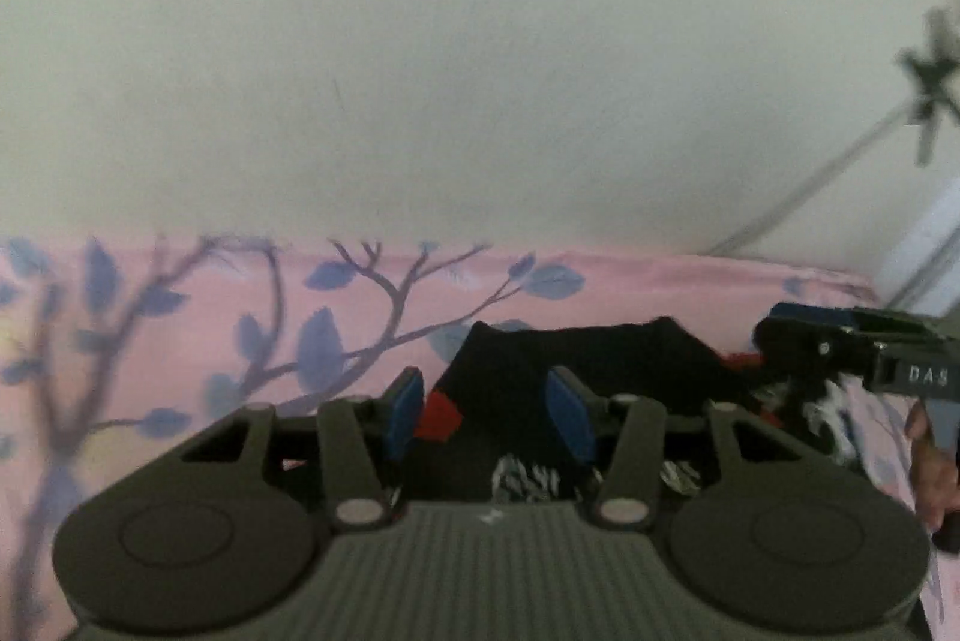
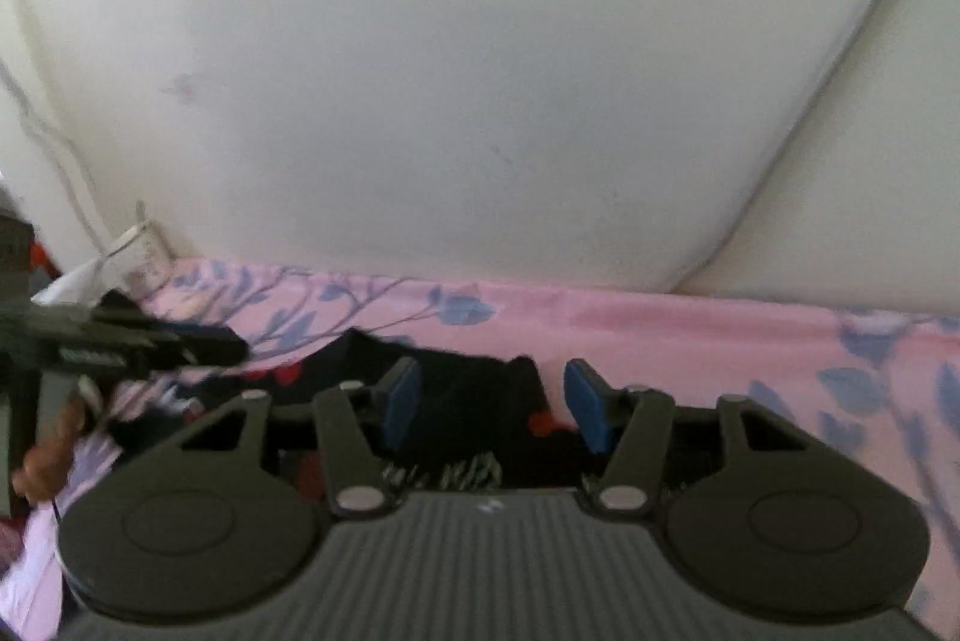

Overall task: Fold small clothes
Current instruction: 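Grasp the folded sweater edge with both grippers and fold it over again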

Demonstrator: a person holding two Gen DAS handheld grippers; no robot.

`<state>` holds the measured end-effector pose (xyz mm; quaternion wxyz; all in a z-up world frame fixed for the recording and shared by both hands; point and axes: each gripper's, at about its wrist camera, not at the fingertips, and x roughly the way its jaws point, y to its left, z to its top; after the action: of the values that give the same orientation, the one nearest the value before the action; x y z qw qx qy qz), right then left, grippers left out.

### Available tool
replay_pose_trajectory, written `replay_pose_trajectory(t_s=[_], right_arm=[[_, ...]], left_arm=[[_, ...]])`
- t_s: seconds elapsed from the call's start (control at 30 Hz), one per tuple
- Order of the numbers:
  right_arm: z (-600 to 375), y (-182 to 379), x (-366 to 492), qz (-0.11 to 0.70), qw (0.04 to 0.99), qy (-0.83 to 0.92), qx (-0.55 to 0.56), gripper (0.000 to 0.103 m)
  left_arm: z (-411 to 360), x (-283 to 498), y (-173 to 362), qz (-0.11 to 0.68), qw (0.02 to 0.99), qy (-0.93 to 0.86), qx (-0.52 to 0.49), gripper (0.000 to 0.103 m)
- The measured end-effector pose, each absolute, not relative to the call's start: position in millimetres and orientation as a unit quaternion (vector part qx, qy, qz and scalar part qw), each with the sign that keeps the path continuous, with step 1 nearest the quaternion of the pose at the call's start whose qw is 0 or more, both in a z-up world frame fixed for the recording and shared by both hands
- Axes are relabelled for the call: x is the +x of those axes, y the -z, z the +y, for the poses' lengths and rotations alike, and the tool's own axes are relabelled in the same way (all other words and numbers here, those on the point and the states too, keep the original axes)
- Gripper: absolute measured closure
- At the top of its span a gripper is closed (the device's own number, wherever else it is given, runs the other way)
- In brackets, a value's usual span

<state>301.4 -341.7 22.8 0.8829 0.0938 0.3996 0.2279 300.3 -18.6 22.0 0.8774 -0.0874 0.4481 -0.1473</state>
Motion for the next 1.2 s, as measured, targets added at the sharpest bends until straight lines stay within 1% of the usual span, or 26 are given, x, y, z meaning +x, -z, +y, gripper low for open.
replay_pose_trajectory(t_s=[0.13,0.17,0.2,0.23,0.27,0.37,0.47,0.63,0.73,0.83,0.93,1.07,1.13,1.2], right_arm=[[-330.2,12.7,335.2,0.433,0.865,-0.227,0.11,0.05],[-328.2,19.3,338.6,0.439,0.86,-0.234,0.109,0.048],[-324.4,22.9,338.3,0.435,0.86,-0.244,0.104,0.052],[-320.1,22.4,337.5,0.433,0.86,-0.254,0.095,0.084],[-317.1,19.9,334.8,0.43,0.86,-0.26,0.088,0.092],[-318.6,-1.7,316.4,0.397,0.875,-0.264,0.087,0.094],[-325.1,-34.4,286.0,0.363,0.888,-0.271,0.082,0.094],[-341.8,-88.9,191.9,0.301,0.904,-0.298,0.055,0.094],[-351.0,-101.3,126.0,0.281,0.907,-0.311,0.044,0.094],[-355.9,-93.0,62.3,0.274,0.911,-0.307,0.024,0.094],[-355.7,-73.6,17.1,0.271,0.916,-0.296,0.011,0.094],[-359.4,-42.0,-13.3,0.28,0.919,-0.277,0.023,0.094],[-362.3,-28.8,-24.0,0.28,0.921,-0.268,0.037,0.094],[-358.4,-16.7,-29.0,0.289,0.919,-0.266,0.04,0.094]], left_arm=[[-26.9,324.4,5.1,0.473,0.863,0.146,-0.102,0.057],[-29.0,324.8,7.0,0.468,0.866,0.146,-0.099,0.063],[-31.8,324.4,7.2,0.465,0.868,0.147,-0.092,0.073],[-33.8,323.1,7.2,0.466,0.868,0.148,-0.084,0.087],[-34.3,319.7,5.5,0.462,0.871,0.146,-0.079,0.088],[-34.2,301.3,-11.9,0.441,0.881,0.154,-0.071,0.089],[-30.6,261.5,-46.7,0.402,0.895,0.179,-0.068,0.089],[-19.8,160.4,-96.8,0.336,0.912,0.23,-0.053,0.089],[-18.4,109.8,-101.8,0.326,0.91,0.252,-0.052,0.089],[-17.8,58.9,-87.9,0.333,0.903,0.267,-0.056,0.089],[-22.1,20.0,-69.6,0.339,0.9,0.268,-0.057,0.089],[-30.4,-14.5,-45.9,0.345,0.9,0.26,-0.062,0.089],[-32.5,-19.7,-35.2,0.345,0.901,0.255,-0.061,0.089],[-31.6,-20.8,-26.0,0.349,0.902,0.244,-0.063,0.086]])
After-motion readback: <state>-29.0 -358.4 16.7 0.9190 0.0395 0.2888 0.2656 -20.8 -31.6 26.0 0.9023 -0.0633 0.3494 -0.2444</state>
